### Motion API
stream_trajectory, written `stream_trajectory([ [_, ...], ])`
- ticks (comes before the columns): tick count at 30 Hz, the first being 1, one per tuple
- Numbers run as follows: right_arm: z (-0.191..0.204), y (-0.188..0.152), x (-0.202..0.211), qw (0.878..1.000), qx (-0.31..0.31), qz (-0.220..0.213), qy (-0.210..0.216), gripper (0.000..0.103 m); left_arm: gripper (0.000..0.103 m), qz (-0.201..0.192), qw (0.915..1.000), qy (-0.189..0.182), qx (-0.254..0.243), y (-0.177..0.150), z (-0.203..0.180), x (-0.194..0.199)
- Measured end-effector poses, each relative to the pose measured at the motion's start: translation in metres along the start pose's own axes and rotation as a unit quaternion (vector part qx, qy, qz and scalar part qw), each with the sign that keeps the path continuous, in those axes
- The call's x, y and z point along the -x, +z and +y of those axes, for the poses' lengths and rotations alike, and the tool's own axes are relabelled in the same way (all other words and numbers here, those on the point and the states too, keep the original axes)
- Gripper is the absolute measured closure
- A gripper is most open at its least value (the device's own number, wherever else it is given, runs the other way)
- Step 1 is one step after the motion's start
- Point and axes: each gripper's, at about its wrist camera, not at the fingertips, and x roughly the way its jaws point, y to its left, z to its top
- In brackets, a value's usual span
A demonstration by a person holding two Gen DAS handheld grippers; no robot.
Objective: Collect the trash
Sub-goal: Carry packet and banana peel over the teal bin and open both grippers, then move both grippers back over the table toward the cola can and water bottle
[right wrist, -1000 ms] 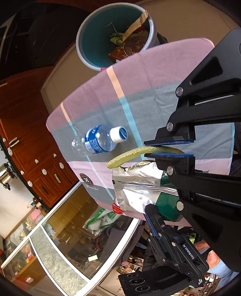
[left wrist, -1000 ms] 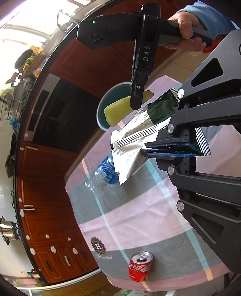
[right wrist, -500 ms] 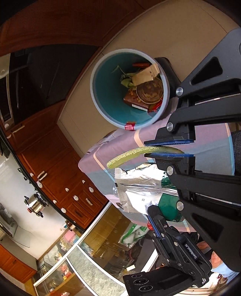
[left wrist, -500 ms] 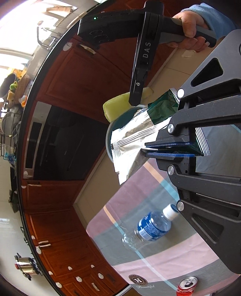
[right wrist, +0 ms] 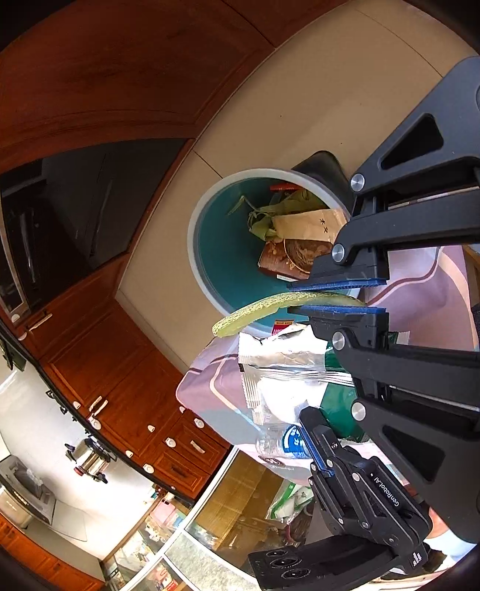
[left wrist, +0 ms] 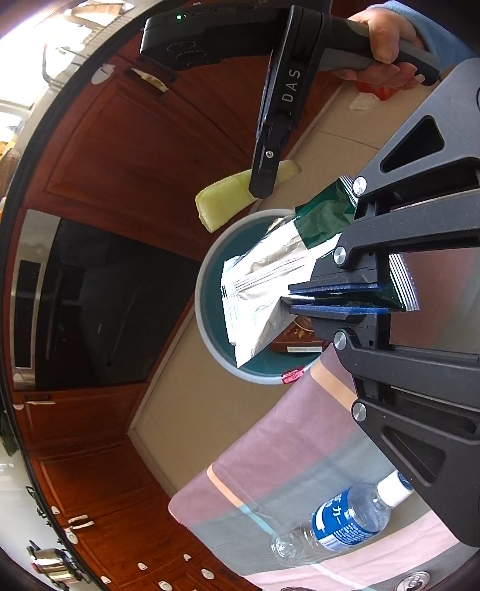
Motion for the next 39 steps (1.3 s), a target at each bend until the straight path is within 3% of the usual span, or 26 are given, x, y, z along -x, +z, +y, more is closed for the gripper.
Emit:
stream_trajectory([
  [12, -0.028, 0.003, -0.048, 0.998, -0.010, 0.038, -0.048, 0.096, 0.096, 0.035, 0.9993, 0.007, -0.012, 0.014, 0.007, -0.052],
  [24, -0.035, 0.000, -0.075, 0.996, -0.022, 0.062, -0.060, 0.096, 0.093, 0.054, 0.9985, 0.003, -0.006, 0.010, 0.016, -0.076],
  [28, -0.035, 0.000, -0.079, 0.996, -0.024, 0.065, -0.059, 0.093, 0.082, 0.052, 0.9986, 0.002, -0.005, 0.012, 0.016, -0.074],
  [29, -0.035, 0.000, -0.080, 0.996, -0.024, 0.065, -0.059, 0.092, 0.068, 0.053, 0.9986, 0.000, -0.002, 0.012, 0.016, -0.073],
  [30, -0.033, 0.001, -0.079, 0.996, -0.024, 0.064, -0.059, 0.087, 0.055, 0.053, 0.9986, -0.003, 0.003, 0.012, 0.017, -0.071],
  [31, -0.032, 0.002, -0.078, 0.996, -0.023, 0.062, -0.058, 0.071, 0.034, 0.048, 0.9988, -0.002, 0.009, 0.012, 0.019, -0.068],
  [32, -0.031, 0.003, -0.076, 0.996, -0.023, 0.060, -0.056, 0.057, 0.031, 0.039, 0.9992, 0.000, 0.013, 0.012, 0.020, -0.064],
  [33, -0.029, 0.003, -0.073, 0.997, -0.023, 0.055, -0.056, 0.033, 0.030, 0.033, 0.9993, 0.000, 0.015, 0.012, 0.021, -0.060],
  [34, -0.026, 0.004, -0.070, 0.997, -0.022, 0.048, -0.058, 0.027, 0.027, 0.032, 0.9993, -0.005, 0.018, 0.012, 0.022, -0.056],
  [39, -0.015, 0.008, -0.051, 0.997, -0.019, 0.032, -0.064, 0.016, 0.012, 0.020, 0.9993, -0.004, 0.030, 0.011, 0.024, -0.034],
])
